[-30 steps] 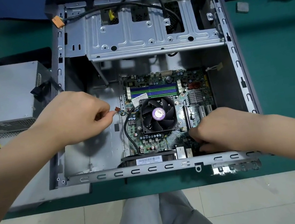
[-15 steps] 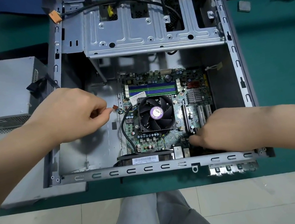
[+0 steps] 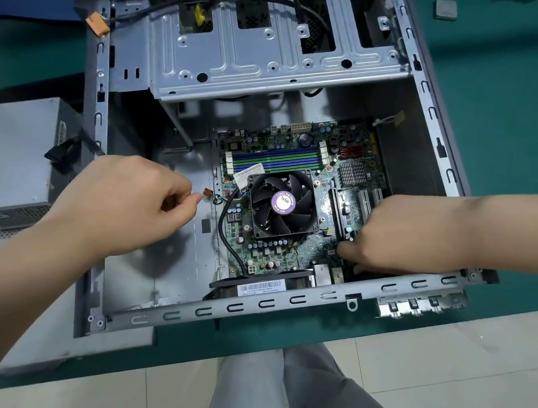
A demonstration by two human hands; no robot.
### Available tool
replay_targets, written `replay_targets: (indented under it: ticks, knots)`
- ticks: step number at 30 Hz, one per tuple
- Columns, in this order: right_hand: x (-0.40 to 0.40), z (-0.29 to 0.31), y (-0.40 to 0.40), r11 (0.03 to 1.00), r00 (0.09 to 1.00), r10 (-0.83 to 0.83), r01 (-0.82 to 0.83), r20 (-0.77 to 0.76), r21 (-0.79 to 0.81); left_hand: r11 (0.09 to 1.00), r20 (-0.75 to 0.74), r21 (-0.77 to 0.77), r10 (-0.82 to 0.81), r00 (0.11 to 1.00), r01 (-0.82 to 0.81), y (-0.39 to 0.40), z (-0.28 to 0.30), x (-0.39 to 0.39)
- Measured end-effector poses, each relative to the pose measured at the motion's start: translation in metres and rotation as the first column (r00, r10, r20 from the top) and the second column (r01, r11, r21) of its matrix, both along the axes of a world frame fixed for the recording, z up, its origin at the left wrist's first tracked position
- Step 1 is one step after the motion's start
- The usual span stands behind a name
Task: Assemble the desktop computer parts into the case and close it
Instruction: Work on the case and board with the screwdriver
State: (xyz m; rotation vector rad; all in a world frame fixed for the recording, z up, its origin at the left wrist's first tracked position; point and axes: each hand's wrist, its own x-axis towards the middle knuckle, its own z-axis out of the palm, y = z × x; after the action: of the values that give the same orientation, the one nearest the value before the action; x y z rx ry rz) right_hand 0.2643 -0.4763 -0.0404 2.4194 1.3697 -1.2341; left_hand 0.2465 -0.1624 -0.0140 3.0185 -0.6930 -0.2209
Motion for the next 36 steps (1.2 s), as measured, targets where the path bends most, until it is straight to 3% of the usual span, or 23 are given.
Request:
replay_targets:
  ticks: [11, 20, 26, 31, 36]
  knots:
    - [0.0, 0.007, -0.004, 0.991, 0.995, 0.096, -0.1, 0.041, 0.088, 1.0, 0.007, -0.005, -0.003, 1.0, 0.003, 0.001, -0.001, 0.0]
    - [0.003, 0.006, -0.001, 0.996, 0.996, 0.082, -0.082, 0.036, -0.02, 1.0, -0.006, -0.01, -0.004, 1.0, 0.004, -0.001, 0.002, 0.0]
    - [0.003, 0.007, 0.003, 0.972, 0.969, 0.23, -0.224, 0.086, -0.076, 1.0, -0.014, -0.01, 0.001, 1.0, -0.001, -0.003, 0.003, 0.0]
    - [0.003, 0.011, -0.009, 0.852, 0.827, 0.514, -0.523, 0.227, -0.028, 1.0, -0.015, -0.014, 0.001, 1.0, -0.001, -0.002, 0.003, -0.001]
    - [0.004, 0.013, -0.007, 0.785, 0.745, 0.615, -0.609, 0.259, -0.114, 1.0, -0.008, -0.017, -0.002, 1.0, 0.001, -0.002, 0.003, -0.001]
